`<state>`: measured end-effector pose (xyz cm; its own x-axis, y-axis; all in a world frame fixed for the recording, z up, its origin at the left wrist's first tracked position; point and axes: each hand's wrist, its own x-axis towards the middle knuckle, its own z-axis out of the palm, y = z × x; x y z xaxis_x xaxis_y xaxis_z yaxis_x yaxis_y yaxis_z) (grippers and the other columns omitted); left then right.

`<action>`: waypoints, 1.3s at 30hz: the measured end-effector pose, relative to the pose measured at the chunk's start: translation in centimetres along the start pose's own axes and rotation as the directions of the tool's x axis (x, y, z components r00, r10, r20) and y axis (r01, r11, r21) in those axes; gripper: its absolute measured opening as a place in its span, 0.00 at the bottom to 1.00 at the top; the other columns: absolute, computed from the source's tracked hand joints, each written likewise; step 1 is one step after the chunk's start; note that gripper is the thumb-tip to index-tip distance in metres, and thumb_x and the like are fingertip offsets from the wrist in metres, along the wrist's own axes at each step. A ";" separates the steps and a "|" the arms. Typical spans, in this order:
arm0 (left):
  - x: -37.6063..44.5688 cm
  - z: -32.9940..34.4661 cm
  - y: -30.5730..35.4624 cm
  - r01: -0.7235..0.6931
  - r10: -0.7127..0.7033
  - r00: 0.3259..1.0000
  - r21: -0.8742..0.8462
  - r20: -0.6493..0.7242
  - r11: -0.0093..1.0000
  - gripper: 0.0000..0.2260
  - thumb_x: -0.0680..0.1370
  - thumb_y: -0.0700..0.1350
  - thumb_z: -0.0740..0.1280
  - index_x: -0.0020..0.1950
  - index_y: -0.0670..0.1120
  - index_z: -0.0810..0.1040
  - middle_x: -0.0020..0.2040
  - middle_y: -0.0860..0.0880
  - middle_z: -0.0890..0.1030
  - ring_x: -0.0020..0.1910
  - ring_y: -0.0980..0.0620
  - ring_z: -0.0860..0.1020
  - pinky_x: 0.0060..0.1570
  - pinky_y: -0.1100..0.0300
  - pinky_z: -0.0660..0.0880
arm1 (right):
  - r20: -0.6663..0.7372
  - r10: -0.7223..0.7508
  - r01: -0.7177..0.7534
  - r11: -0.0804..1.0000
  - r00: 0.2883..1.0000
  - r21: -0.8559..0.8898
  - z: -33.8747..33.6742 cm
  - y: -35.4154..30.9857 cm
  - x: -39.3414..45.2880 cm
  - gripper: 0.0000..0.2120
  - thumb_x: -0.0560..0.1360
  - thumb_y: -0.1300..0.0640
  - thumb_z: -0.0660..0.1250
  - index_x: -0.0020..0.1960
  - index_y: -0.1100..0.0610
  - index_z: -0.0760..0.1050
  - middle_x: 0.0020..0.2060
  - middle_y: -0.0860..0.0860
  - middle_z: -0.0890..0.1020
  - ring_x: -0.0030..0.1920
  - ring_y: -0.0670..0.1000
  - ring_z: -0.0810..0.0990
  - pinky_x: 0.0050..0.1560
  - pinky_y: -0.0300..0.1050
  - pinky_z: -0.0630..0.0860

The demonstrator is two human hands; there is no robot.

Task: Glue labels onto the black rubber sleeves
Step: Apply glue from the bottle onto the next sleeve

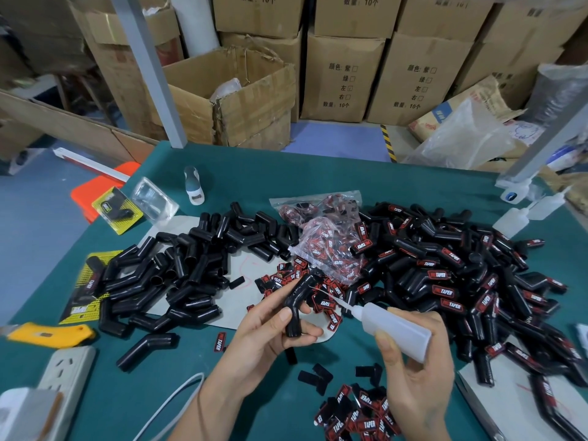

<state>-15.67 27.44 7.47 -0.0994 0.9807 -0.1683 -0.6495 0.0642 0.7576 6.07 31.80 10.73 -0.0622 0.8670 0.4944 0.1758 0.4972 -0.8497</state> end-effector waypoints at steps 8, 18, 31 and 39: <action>0.0 0.1 0.0 -0.007 0.007 1.000 0.036 0.016 0.999 0.30 0.73 0.51 0.81 0.74 0.47 0.78 0.56 0.42 0.82 0.50 0.38 0.86 0.49 0.51 0.84 | 0.008 0.006 -0.006 1.000 1.000 -0.001 0.2 -0.2 0.1 0.12 0.79 0.37 0.69 0.61 0.36 0.76 0.51 0.42 0.77 0.52 0.50 0.79 0.47 0.38 0.76; 0.0 0.0 0.0 -0.015 0.014 1.000 0.055 0.015 0.998 0.24 0.77 0.46 0.76 0.74 0.48 0.79 0.55 0.42 0.83 0.50 0.38 0.86 0.49 0.51 0.84 | -0.002 0.003 -0.003 1.000 1.000 -0.004 0.0 -0.3 0.1 0.12 0.78 0.39 0.69 0.61 0.35 0.76 0.52 0.41 0.76 0.52 0.50 0.79 0.46 0.40 0.77; -0.1 0.1 0.0 -0.005 0.005 1.000 0.056 0.008 0.998 0.24 0.78 0.46 0.74 0.74 0.48 0.78 0.55 0.43 0.83 0.50 0.38 0.86 0.49 0.51 0.84 | 0.013 0.001 -0.001 1.000 1.000 0.000 0.2 -0.6 0.2 0.12 0.79 0.37 0.68 0.61 0.35 0.75 0.52 0.41 0.76 0.52 0.49 0.79 0.46 0.37 0.76; -0.1 0.4 0.3 0.003 -0.004 1.000 0.019 0.017 1.000 0.31 0.72 0.52 0.82 0.73 0.46 0.79 0.54 0.42 0.83 0.49 0.38 0.86 0.48 0.52 0.84 | 0.052 -0.025 0.026 1.000 0.998 -0.003 0.1 -0.2 -0.1 0.16 0.75 0.49 0.70 0.61 0.35 0.76 0.51 0.42 0.77 0.51 0.49 0.79 0.46 0.37 0.76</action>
<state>-15.58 27.40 7.99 -0.0839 0.9835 -0.1601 -0.6357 0.0709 0.7687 5.95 31.65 10.80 -0.1176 0.8547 0.5056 0.1771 0.5191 -0.8362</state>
